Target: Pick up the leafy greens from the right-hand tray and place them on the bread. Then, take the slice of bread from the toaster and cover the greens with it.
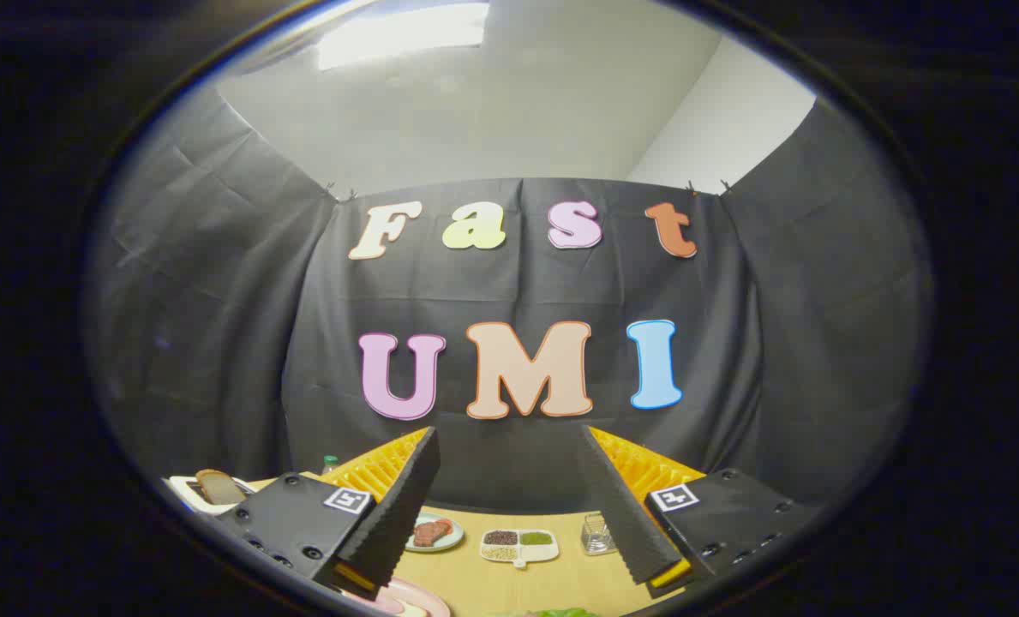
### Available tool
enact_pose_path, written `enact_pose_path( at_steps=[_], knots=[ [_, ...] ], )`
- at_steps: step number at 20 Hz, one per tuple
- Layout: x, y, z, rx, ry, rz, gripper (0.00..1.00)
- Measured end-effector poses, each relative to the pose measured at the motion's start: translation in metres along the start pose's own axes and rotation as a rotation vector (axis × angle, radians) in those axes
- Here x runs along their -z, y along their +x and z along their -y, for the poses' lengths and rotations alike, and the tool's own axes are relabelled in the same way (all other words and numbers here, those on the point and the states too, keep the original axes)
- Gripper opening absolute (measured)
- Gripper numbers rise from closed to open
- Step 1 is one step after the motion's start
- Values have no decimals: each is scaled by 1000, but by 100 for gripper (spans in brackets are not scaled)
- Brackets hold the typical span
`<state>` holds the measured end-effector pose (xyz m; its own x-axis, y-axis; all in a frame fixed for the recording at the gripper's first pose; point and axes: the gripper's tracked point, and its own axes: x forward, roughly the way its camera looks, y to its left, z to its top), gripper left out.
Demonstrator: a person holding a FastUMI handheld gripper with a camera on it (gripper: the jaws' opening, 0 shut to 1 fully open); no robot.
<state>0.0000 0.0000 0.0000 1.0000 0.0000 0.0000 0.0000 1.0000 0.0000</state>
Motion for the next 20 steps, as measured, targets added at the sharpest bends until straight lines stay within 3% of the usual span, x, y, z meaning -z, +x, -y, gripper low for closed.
enact_pose_path(
  at_steps=[9,20],
  knots=[
    [5,8,23,24,14,-17,100],
    [25,17,34,-14,0,-72,100]
  ],
)
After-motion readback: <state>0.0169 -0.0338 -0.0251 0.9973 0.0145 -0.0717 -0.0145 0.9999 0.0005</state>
